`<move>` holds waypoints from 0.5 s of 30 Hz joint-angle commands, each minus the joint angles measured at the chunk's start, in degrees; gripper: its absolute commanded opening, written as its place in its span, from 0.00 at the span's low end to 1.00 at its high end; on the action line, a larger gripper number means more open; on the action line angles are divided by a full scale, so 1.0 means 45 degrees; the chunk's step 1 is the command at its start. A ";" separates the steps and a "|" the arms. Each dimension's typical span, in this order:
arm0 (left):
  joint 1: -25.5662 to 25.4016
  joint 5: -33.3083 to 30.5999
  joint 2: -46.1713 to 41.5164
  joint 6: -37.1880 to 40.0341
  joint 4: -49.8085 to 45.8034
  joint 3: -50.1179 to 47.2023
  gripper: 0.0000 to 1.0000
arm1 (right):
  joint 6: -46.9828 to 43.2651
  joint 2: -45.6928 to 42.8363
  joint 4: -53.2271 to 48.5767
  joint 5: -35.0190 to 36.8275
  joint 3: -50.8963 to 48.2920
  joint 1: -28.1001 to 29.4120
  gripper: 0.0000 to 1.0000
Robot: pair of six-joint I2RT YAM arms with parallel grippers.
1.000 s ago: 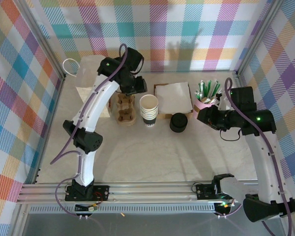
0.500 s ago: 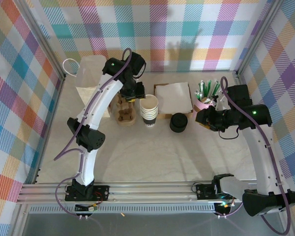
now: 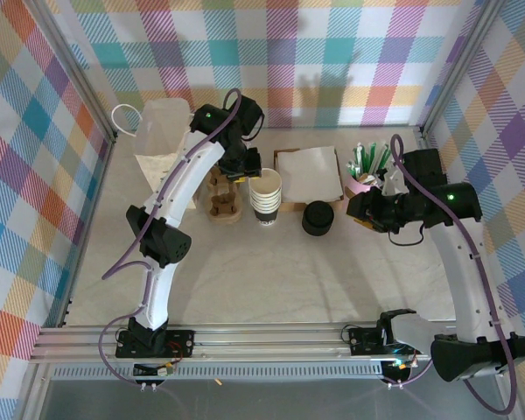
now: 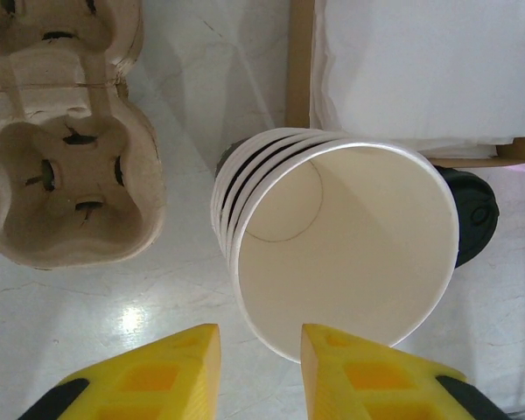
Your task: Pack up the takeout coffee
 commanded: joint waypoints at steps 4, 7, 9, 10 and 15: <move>0.0038 0.0060 0.0347 0.0275 -0.0419 0.0192 0.29 | -0.0012 0.0158 0.0228 -0.0544 0.0147 0.0069 0.37; 0.0052 0.0060 0.0460 0.0360 -0.0536 0.0186 0.29 | -0.0012 0.0294 0.0269 -0.0656 0.0234 0.0071 0.37; 0.0053 0.0064 0.0507 0.0385 -0.0612 0.0190 0.29 | -0.0054 0.0383 0.0279 -0.0638 0.0291 0.0061 0.37; 0.0057 0.0079 0.0522 0.0413 -0.0630 0.0191 0.29 | -0.0071 0.0430 0.0279 -0.0638 0.0324 0.0071 0.37; 0.0068 0.0148 0.0565 0.0446 -0.0634 0.0190 0.27 | -0.0044 0.0515 0.0286 -0.0675 0.0430 0.0071 0.37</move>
